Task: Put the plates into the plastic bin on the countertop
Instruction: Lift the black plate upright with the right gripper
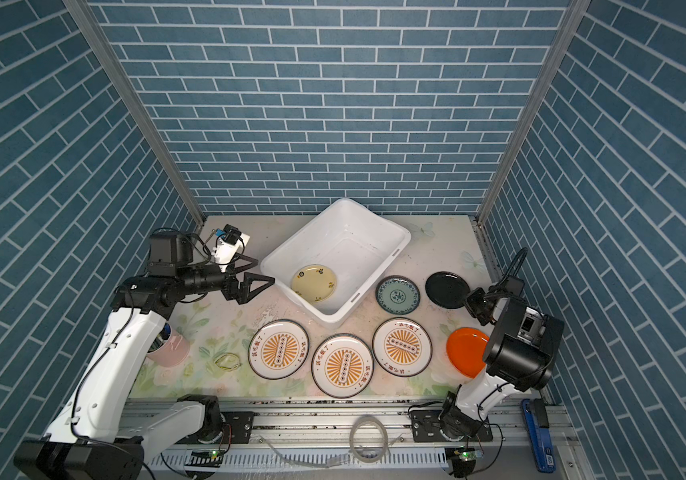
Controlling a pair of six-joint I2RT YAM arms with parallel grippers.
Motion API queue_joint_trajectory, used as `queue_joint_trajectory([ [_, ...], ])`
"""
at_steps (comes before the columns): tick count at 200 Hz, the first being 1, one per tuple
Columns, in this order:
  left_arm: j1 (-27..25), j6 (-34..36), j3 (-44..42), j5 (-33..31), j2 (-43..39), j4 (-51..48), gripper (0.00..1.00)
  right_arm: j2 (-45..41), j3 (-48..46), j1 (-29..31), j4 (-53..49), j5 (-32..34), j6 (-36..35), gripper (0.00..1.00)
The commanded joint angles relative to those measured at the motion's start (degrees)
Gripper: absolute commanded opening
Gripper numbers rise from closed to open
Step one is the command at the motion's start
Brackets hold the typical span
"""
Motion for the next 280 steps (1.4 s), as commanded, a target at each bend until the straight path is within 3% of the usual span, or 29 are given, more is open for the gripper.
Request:
queue_joint_trajectory([
  [1,-0.3,-0.2,-0.3,0.7,-1.0,0.6,1.00,-1.6,-1.3,-0.2,-0.9,1.5,0.8,0.00],
  [208,-0.2,-0.7,1.6,0.8,0.7,0.2,1.00,-20.7,3.4,0.3,-2.7,-3.2,9.1,0.00],
  [244,-0.3,-0.8,1.6,0.7,0.6,0.2,0.99,-21.8,5.0,2.5,-4.6,-2.9,8.8,0.00],
  [280,-0.3,-0.4,1.5,0.3,0.2,0.1,1.00,-22.5,8.6,8.5,-7.4,0.3,7.8,0.00],
])
